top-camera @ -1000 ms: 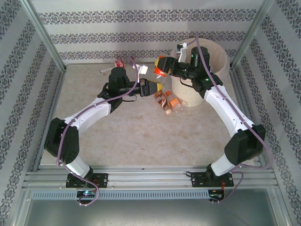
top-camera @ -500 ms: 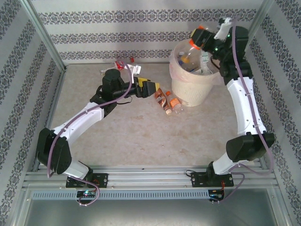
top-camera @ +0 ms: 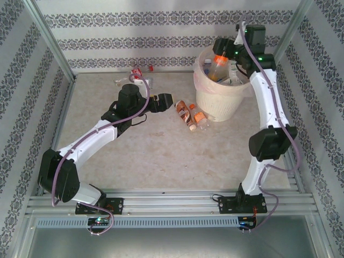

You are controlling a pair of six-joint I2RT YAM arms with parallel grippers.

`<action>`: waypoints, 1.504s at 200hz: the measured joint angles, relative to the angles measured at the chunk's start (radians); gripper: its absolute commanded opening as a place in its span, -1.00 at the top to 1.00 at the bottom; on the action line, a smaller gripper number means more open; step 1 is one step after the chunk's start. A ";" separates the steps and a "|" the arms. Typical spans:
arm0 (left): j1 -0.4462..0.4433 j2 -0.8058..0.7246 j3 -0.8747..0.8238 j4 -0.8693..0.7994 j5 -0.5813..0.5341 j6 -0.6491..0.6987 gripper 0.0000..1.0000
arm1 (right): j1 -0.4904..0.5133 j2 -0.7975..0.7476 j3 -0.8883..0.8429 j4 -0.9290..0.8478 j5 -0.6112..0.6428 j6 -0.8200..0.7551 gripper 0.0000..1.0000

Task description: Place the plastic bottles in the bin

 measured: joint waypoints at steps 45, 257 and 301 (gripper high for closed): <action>0.000 0.000 0.000 -0.031 -0.054 -0.004 -0.99 | 0.031 0.096 0.101 -0.079 -0.010 -0.003 -0.82; 0.121 -0.060 -0.094 -0.317 -0.498 -0.281 -0.99 | 0.503 0.142 -0.312 -0.128 0.388 -0.264 -0.86; 0.138 -0.070 -0.113 -0.335 -0.517 -0.297 -0.99 | 0.501 0.315 -0.145 -0.223 0.474 -0.270 -0.77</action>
